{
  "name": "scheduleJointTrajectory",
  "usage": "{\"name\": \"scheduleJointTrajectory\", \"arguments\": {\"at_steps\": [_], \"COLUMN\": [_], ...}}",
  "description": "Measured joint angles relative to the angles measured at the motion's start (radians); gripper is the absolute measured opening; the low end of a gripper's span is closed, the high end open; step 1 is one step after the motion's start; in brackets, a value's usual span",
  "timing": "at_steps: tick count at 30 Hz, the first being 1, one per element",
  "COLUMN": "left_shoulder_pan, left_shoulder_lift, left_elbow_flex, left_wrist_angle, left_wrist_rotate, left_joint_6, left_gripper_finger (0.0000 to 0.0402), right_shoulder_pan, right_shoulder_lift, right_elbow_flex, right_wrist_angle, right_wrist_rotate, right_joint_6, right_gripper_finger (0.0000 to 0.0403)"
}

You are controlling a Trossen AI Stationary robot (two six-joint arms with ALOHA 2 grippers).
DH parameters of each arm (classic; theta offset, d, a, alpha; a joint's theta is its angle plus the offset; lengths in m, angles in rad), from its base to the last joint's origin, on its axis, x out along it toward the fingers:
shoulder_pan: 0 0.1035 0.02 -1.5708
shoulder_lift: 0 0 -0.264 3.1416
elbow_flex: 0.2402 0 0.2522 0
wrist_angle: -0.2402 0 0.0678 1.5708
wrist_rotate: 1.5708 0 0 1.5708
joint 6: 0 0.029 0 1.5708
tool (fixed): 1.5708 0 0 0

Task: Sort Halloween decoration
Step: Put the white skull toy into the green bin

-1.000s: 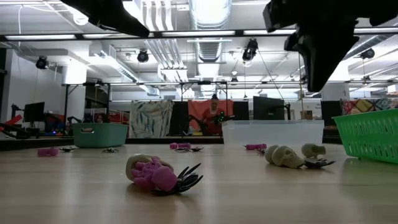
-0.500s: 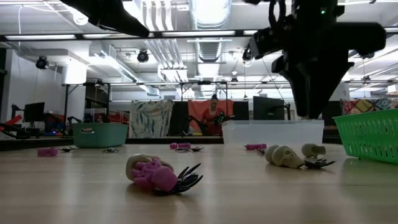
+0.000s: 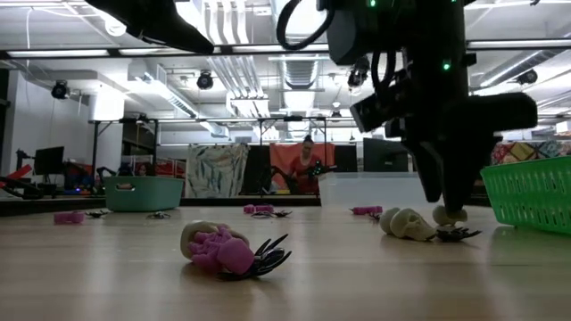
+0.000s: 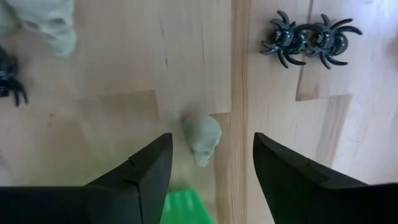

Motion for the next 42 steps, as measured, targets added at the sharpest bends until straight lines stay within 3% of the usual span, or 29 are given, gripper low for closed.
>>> {"name": "scheduleJointTrajectory", "arguments": {"at_steps": [10, 25, 42], "left_shoulder_pan": [0.0, 0.0, 0.0], "left_shoulder_lift": [0.0, 0.0, 0.0], "left_elbow_flex": [-0.005, -0.005, -0.005], "left_wrist_angle": [0.0, 0.0, 0.003], "left_wrist_rotate": [0.0, 0.0, 0.0], "left_joint_6": [0.0, 0.0, 0.0], "left_gripper_finger": [0.0082, 0.0082, 0.0082], "right_shoulder_pan": [-0.028, -0.038, -0.041], "right_shoulder_lift": [0.037, 0.042, 0.039], "right_elbow_flex": [0.0, 0.002, 0.138], "right_wrist_angle": [0.008, 0.029, -0.033], "right_wrist_rotate": [0.0, -0.026, -0.033], "right_joint_6": [-0.04, -0.053, -0.088], "right_gripper_finger": [0.0197, 0.005, 0.0008]}}
